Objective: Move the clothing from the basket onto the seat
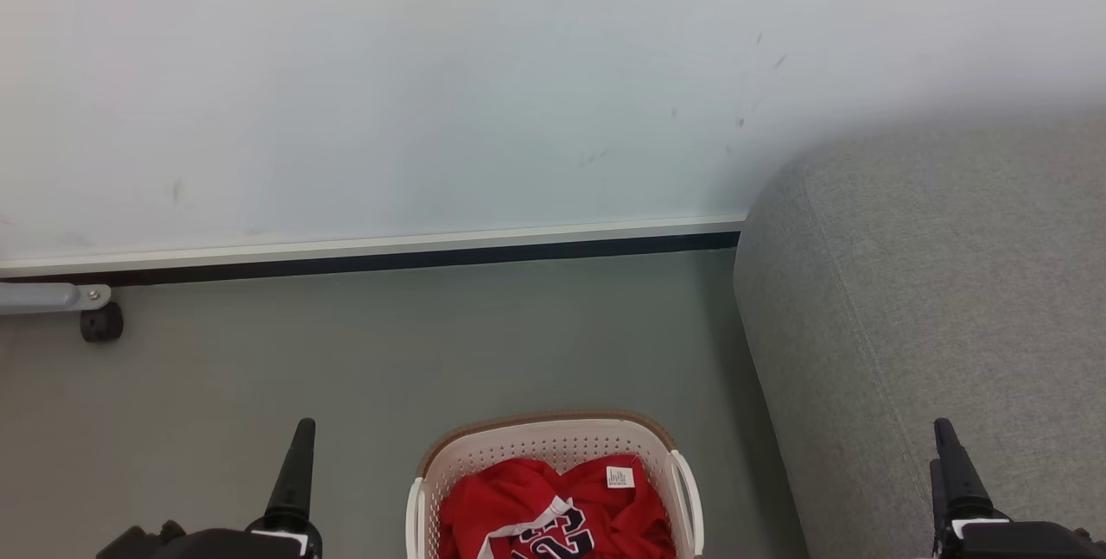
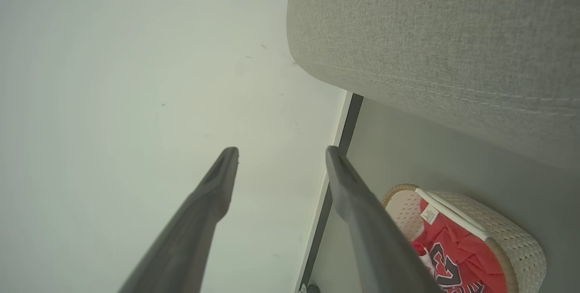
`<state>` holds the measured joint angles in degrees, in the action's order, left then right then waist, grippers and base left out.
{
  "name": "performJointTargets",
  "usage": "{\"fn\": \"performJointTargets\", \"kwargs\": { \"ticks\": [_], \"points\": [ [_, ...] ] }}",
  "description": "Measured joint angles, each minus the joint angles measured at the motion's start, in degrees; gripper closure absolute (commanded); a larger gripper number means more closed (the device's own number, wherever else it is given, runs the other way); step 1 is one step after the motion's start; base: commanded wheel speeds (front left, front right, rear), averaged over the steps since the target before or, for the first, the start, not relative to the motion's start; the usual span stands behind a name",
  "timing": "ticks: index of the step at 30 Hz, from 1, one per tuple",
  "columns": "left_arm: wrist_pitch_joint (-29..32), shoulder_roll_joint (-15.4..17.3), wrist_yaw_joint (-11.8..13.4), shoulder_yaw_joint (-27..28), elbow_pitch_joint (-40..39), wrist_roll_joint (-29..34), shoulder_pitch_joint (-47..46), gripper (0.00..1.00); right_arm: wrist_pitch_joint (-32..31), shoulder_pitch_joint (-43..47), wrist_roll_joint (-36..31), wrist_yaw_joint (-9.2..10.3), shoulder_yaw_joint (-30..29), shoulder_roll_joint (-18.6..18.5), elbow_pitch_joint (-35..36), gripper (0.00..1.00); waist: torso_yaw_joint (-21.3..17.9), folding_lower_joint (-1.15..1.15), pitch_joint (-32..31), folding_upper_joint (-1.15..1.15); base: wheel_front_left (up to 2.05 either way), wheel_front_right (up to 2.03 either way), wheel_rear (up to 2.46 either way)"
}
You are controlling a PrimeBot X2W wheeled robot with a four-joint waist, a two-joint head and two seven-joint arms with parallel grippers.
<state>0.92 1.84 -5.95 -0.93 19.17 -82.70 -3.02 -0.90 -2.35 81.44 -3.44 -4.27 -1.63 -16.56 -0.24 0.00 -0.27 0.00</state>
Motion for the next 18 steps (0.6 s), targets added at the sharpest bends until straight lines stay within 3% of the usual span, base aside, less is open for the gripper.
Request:
{"fn": "performJointTargets", "kwargs": {
  "ticks": [18],
  "points": [
    [-3.64, 0.54, 3.50, -3.70, -1.52, 16.35, -0.34, 0.00, 3.59, 1.25, -19.04, 2.96, 4.76, -0.11, 3.38, 0.00, -0.17, 0.00, -0.85, 0.00, 0.00, 0.00, 0.00]
  ]
}}
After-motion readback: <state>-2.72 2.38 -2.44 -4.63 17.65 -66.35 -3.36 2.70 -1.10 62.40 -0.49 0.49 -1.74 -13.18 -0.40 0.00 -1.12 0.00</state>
